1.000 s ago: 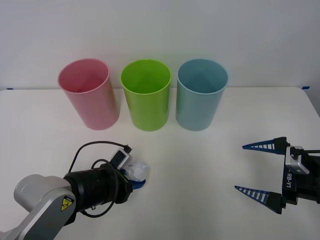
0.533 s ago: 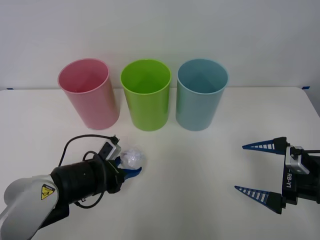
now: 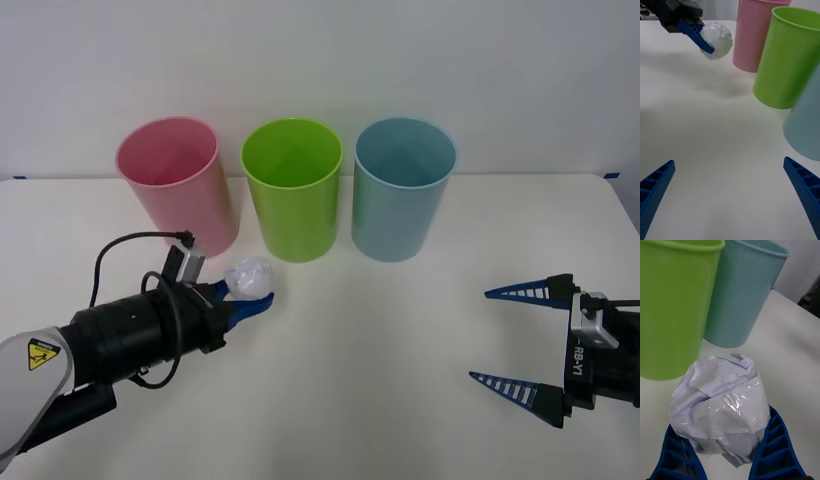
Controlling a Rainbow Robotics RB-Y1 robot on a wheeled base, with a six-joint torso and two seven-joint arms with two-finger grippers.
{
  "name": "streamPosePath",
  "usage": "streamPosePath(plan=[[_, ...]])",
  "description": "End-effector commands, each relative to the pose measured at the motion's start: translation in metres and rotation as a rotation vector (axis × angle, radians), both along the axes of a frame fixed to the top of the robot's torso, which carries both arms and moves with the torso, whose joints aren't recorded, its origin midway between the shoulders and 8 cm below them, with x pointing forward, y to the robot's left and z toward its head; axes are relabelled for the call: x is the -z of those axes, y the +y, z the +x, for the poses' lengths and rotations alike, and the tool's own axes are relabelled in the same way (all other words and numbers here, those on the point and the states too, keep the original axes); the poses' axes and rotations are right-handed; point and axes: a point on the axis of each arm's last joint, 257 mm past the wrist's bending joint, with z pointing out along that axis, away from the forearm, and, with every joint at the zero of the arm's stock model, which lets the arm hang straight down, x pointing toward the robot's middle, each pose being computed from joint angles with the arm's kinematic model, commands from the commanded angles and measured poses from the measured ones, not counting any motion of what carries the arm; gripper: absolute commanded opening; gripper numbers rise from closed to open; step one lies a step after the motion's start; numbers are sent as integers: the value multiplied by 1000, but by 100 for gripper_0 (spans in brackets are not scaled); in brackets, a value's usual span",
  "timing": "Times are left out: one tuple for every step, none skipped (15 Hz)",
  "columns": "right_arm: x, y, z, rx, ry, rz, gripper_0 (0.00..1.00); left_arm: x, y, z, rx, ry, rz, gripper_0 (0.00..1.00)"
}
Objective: Put cans in the blue bin and PET bottles in the pink bin and trash in the green bin.
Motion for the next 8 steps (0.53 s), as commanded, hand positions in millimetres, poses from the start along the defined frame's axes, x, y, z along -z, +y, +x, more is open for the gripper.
streamPosePath(plan=[[0,0,0,0,0,0,100,-42,-8,-3,50,-44,-75,0],[0,0,0,0,0,0,100,-58,-9,1,52,-89,-88,0],[0,0,0,0,0,0,100,-75,-10,3,59,-132,-101,0],[0,0,0,0,0,0,100,-96,-12,7,59,-182,-129,0],[0,0,0,0,0,0,100,-108,-11,9,53,-206,-142,0],[0,0,0,0,0,0,100,-120,-10,12,44,-233,-150,0],[0,0,0,0,0,0,100,-134,-10,16,25,-265,-169,0],[0,0,0,0,0,0,100,-147,-13,19,16,-288,-186,0]])
